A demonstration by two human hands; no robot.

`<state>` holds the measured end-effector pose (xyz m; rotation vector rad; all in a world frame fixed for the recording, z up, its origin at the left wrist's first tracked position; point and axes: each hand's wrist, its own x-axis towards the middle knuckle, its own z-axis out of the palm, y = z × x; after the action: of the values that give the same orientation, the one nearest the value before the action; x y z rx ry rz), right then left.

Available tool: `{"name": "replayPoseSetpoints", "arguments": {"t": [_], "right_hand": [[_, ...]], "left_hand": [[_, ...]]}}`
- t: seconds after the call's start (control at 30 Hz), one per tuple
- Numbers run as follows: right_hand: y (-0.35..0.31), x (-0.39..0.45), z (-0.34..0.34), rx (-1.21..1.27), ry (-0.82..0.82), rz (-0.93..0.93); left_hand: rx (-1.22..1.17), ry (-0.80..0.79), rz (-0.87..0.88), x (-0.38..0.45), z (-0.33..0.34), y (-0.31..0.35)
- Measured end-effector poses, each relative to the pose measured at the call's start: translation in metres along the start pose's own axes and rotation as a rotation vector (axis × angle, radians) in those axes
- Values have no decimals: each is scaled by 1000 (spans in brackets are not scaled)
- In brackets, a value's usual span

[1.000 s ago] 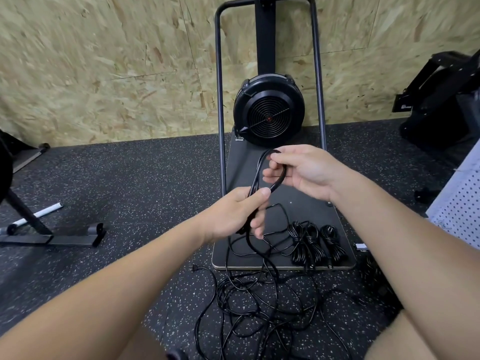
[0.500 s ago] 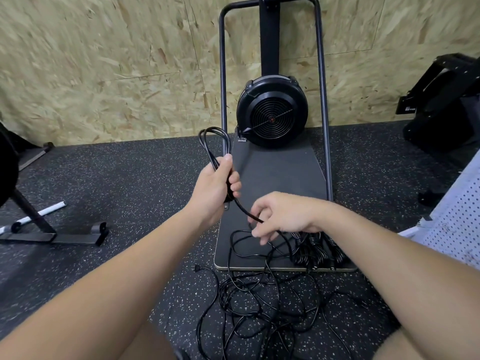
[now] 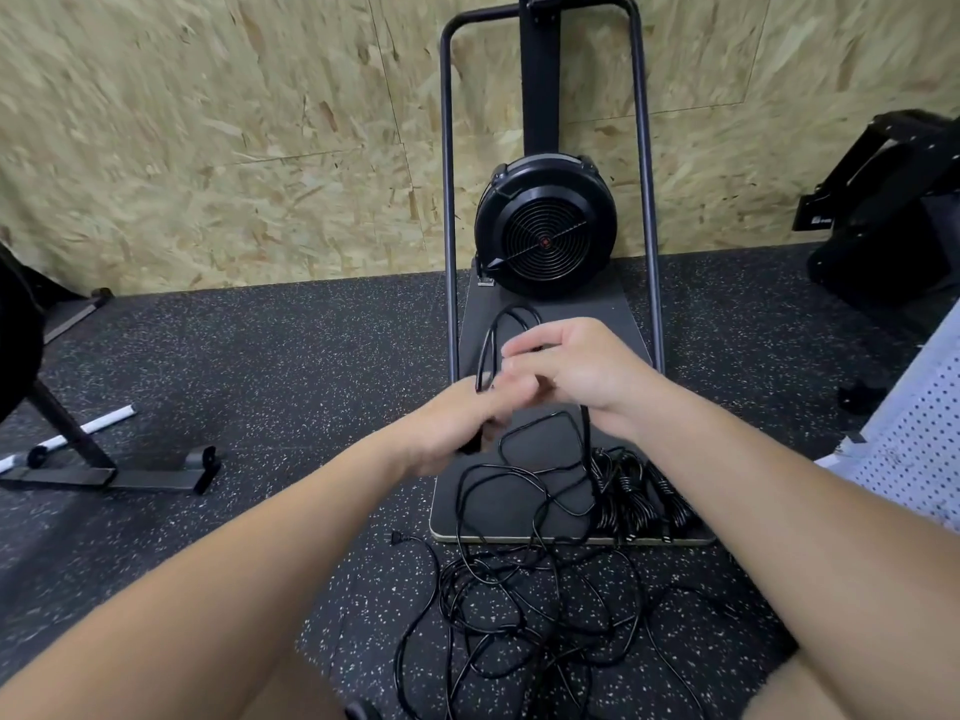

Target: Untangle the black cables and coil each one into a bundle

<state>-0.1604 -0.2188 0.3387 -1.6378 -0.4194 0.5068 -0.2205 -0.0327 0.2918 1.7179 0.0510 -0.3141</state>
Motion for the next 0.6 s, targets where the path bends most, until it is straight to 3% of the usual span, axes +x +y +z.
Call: {"name": "replayPoseSetpoints", "arguments": {"t": [0.1,0.2,0.33,0.47,0.53,0.6], "right_hand": [[-5,1,-5,123,29,11],[-6,3,-12,90,29,-72],[9,8,-23,-370,215,-89],[11,8,-24,-647,176,-152],[5,8,-23,-650,172,-190],[1,8,-20,-480,119,-182]], "left_hand": [[146,-42,29,1,2,-7],[-20,67,24,3,-3,-7],[-222,152,80,3,-13,-1],[-217,193,105,4,-15,-1],[-171,237,107,5,-14,-1],[-153,259,103,6,-13,-3]]}}
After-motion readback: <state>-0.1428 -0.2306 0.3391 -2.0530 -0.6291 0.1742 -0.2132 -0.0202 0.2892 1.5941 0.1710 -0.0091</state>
